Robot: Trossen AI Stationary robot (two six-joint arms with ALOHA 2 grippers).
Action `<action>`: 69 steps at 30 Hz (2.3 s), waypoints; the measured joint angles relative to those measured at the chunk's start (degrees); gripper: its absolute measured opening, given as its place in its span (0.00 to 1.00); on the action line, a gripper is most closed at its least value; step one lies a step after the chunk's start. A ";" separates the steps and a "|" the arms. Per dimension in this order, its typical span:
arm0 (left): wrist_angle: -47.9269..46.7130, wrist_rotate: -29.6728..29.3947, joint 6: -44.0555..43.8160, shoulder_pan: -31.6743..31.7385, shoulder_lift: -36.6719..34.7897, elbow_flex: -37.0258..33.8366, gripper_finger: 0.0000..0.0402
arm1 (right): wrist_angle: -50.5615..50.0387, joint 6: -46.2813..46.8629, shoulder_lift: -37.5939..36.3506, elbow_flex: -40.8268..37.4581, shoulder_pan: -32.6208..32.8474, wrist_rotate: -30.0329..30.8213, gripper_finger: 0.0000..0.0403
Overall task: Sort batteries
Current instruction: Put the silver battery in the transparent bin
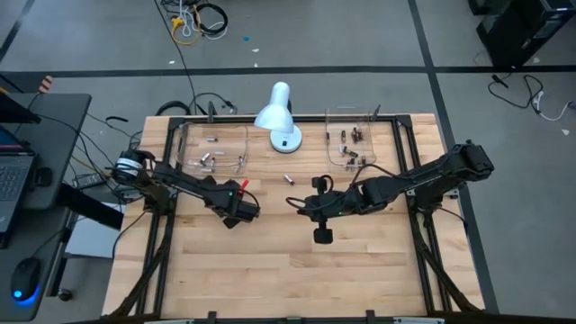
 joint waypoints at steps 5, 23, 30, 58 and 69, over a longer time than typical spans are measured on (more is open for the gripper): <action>7.26 0.72 1.60 0.00 -0.05 -4.67 0.35 | 0.04 0.08 0.00 0.00 0.34 0.00 0.00; 13.70 -2.39 9.22 -6.20 -1.78 -8.77 0.15 | 0.09 0.01 0.02 -0.02 0.73 0.00 0.00; 13.22 -6.02 5.92 -9.82 -2.18 -8.67 0.02 | -0.39 -2.07 0.02 -0.02 0.73 0.44 0.00; -15.17 0.20 -28.63 -13.54 -20.86 -4.14 0.00 | 0.45 -3.69 0.07 -0.46 0.14 0.46 0.00; -4.72 18.42 -7.20 -17.54 -20.88 -5.87 0.09 | 15.45 -1.57 0.11 -12.31 -2.69 -6.94 0.00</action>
